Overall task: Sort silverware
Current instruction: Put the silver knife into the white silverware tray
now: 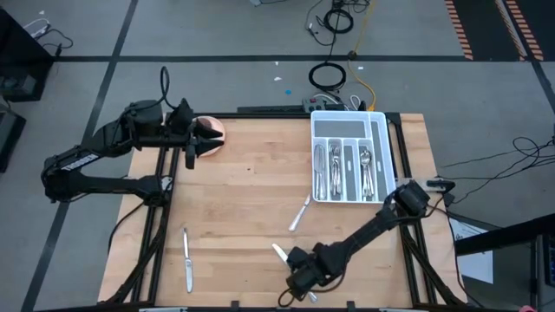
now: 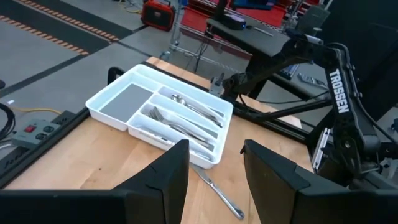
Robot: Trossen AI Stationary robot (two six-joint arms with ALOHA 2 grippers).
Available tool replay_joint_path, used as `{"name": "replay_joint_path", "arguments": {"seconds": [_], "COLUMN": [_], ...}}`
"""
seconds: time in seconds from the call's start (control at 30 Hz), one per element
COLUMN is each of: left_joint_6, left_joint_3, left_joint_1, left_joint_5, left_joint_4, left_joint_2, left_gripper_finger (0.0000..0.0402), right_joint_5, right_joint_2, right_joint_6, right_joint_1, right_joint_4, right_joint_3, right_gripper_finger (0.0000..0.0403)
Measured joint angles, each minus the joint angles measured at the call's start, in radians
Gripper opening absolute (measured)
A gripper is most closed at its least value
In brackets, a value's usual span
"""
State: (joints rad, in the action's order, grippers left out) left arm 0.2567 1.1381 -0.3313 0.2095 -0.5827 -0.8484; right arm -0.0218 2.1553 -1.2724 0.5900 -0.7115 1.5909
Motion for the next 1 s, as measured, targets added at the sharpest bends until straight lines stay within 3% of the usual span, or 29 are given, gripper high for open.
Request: {"name": "replay_joint_path", "arguments": {"seconds": [0.2, 0.57, 0.7, 0.8, 1.0], "left_joint_6": [0.0, 0.0, 0.0, 0.0, -0.003], "left_joint_3": [0.0, 0.0, 0.0, 0.0, 0.0], "left_joint_1": [0.0, 0.0, 0.0, 0.0, 0.0], "left_joint_5": [0.0, 0.0, 0.0, 0.0, 0.0], "left_joint_4": [-0.003, -0.068, -0.082, -0.092, -0.093], "left_joint_2": [0.0, 0.0, 0.0, 0.0, 0.0], "left_gripper_finger": [0.0158, 0.0158, 0.0158, 0.0158, 0.0158], "right_joint_5": [-0.114, -0.149, -0.108, -0.056, -0.033], "right_joint_2": [-0.002, 0.053, 0.087, 0.088, 0.085], "right_joint_6": [-0.062, -0.18, -0.241, -0.322, -0.293], "right_joint_1": [0.026, 0.049, 0.051, 0.048, 0.05], "right_joint_4": [0.097, 0.145, 0.128, 0.061, 0.019], "right_joint_3": [0.0, 0.003, 0.007, 0.01, 0.006], "right_gripper_finger": [0.0176, 0.0176, 0.0173, 0.0148, 0.0082]}}
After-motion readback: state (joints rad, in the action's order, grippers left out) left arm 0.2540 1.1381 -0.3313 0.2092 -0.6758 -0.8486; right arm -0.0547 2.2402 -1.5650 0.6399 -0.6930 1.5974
